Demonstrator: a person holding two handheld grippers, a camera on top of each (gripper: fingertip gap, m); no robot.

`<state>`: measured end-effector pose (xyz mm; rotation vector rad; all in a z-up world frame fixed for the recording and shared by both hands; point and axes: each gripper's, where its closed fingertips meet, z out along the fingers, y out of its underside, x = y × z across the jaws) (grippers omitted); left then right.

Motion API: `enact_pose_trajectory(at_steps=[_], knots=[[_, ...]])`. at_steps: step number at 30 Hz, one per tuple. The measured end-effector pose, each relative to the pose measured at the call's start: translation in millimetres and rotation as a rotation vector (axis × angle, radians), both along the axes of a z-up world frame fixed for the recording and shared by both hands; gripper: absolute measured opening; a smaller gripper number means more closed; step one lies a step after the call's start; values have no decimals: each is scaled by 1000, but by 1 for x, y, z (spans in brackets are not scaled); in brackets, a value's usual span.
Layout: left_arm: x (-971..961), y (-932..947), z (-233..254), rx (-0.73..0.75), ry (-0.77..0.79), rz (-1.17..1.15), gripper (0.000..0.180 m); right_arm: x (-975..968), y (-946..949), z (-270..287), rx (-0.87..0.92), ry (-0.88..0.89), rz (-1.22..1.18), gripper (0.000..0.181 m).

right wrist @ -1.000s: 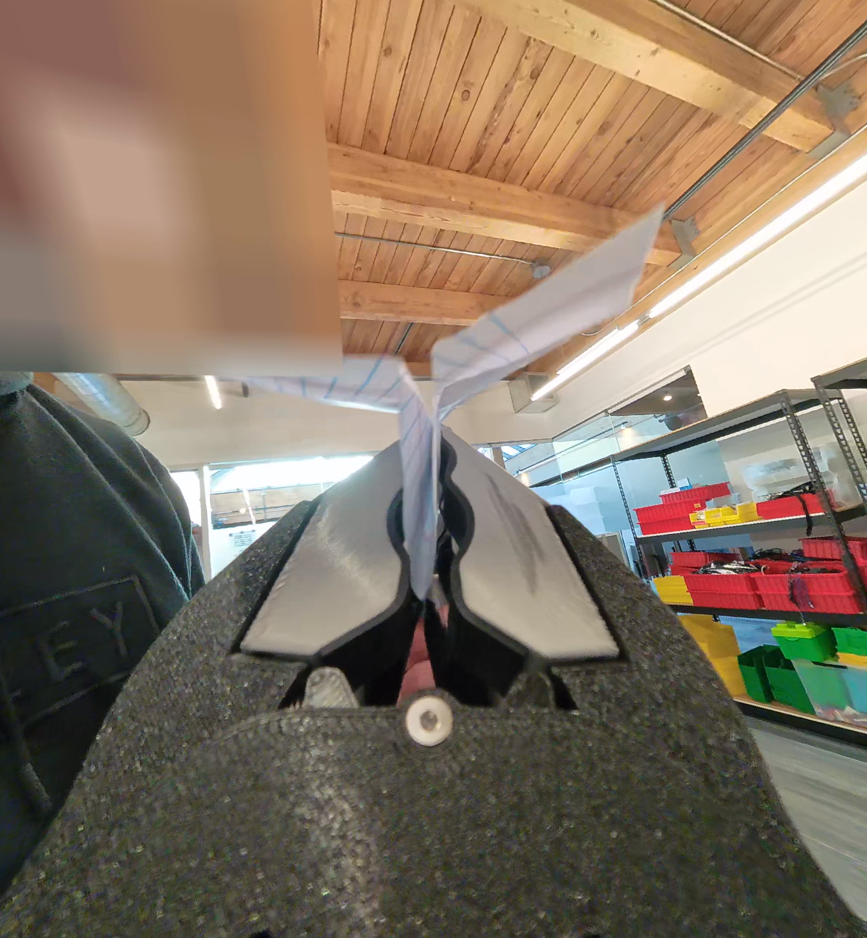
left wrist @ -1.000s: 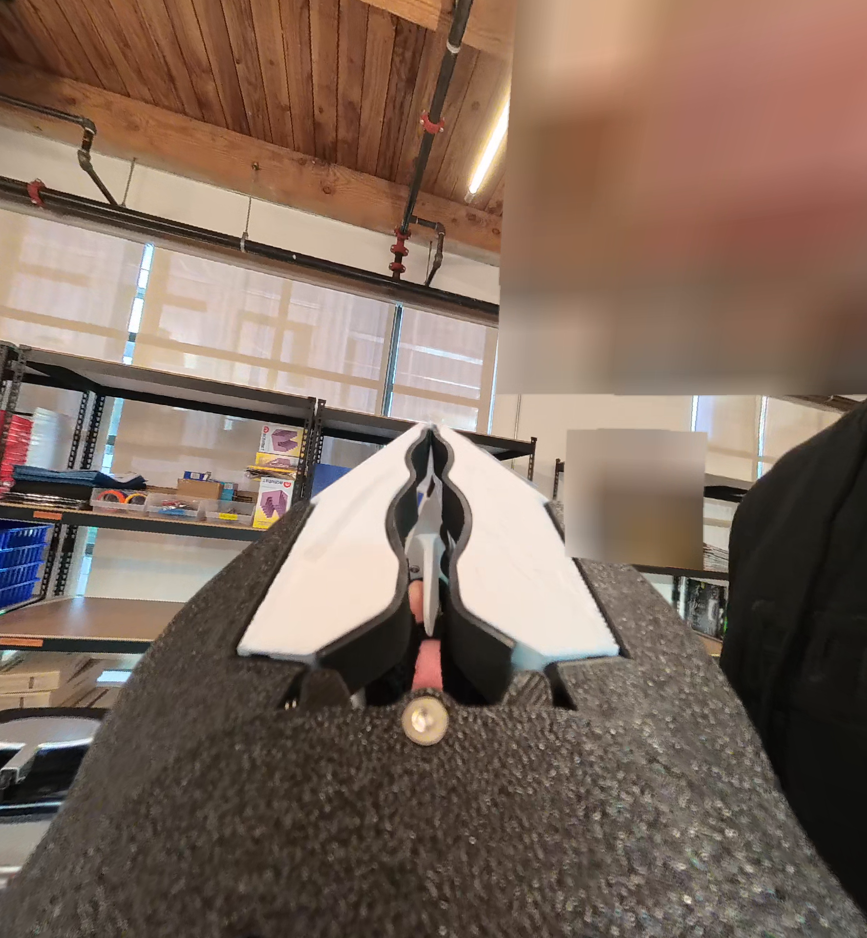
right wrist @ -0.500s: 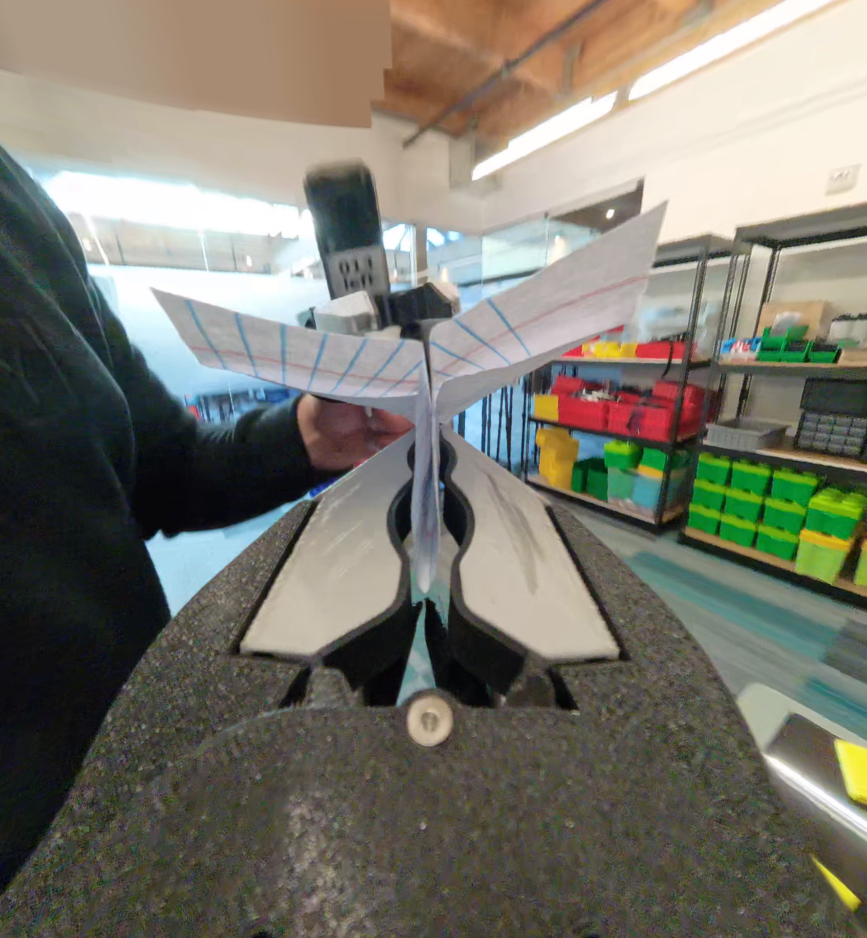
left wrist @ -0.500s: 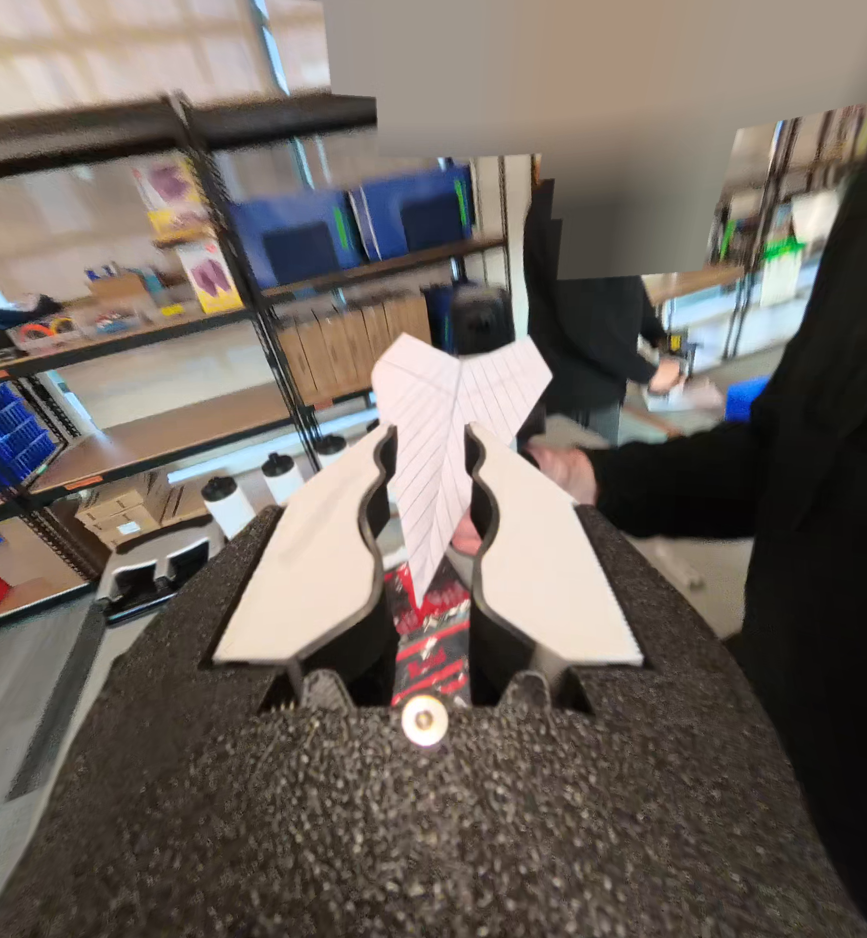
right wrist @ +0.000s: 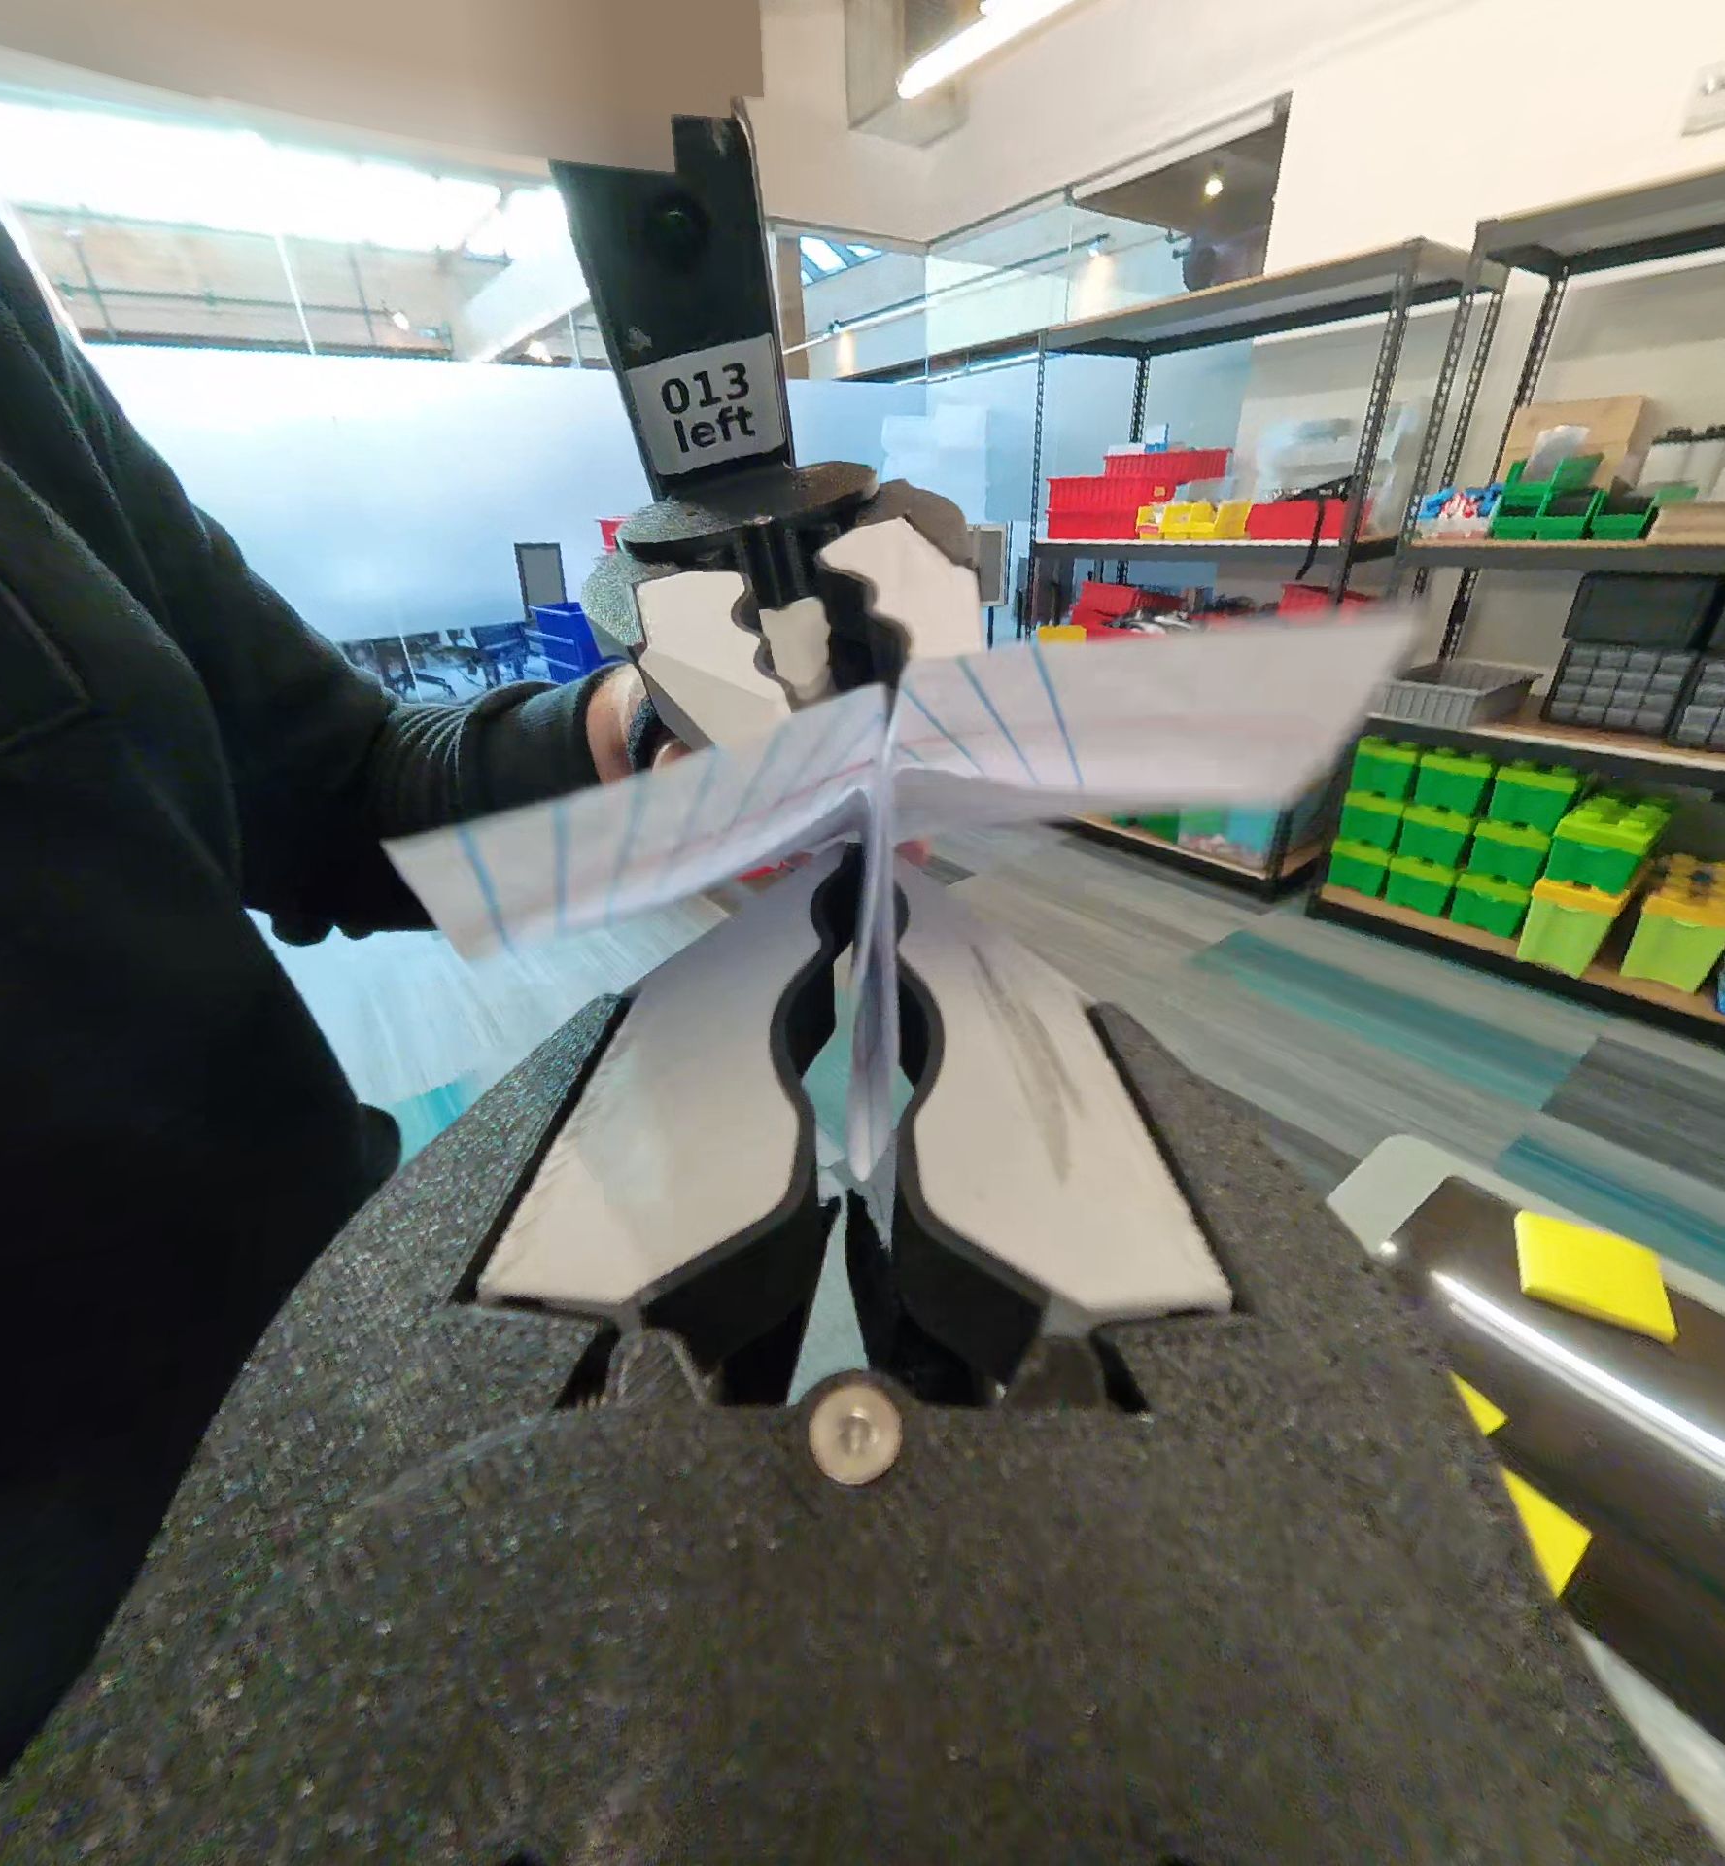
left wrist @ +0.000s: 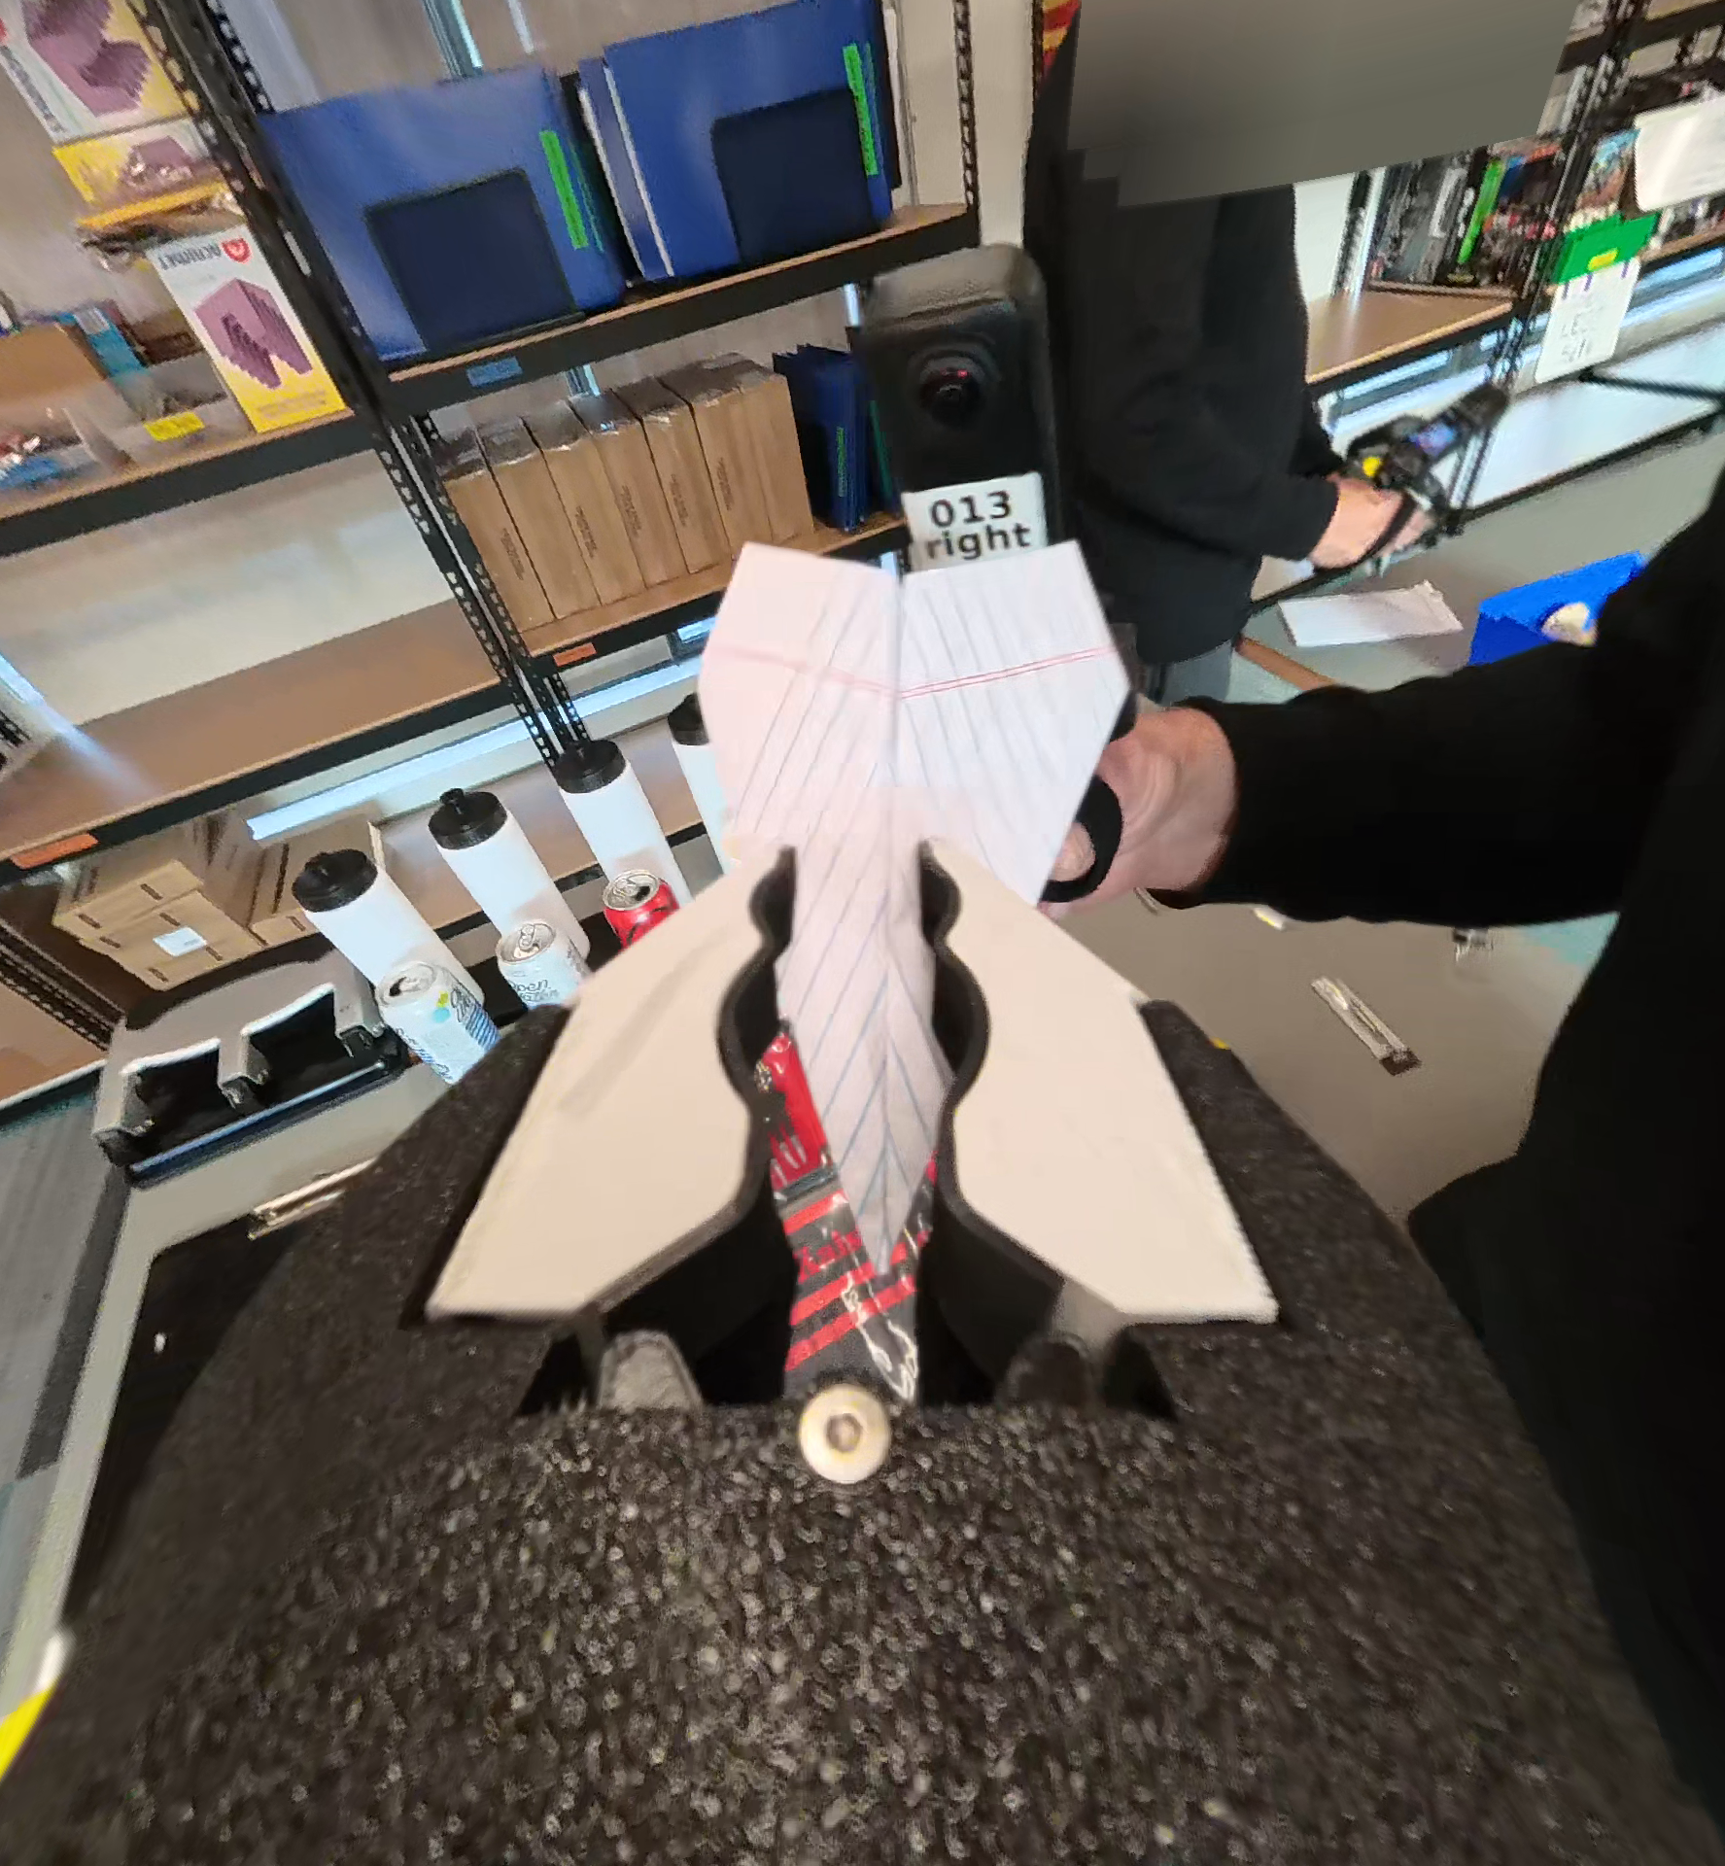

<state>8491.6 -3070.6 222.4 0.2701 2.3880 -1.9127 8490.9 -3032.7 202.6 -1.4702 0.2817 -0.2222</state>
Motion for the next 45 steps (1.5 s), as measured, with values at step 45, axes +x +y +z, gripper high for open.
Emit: enact_pose_trajectory(at_steps=[45], knots=[[-3,-140,-278,334,601,23,43,-42,-523,-424,-702,927,-1207,41]])
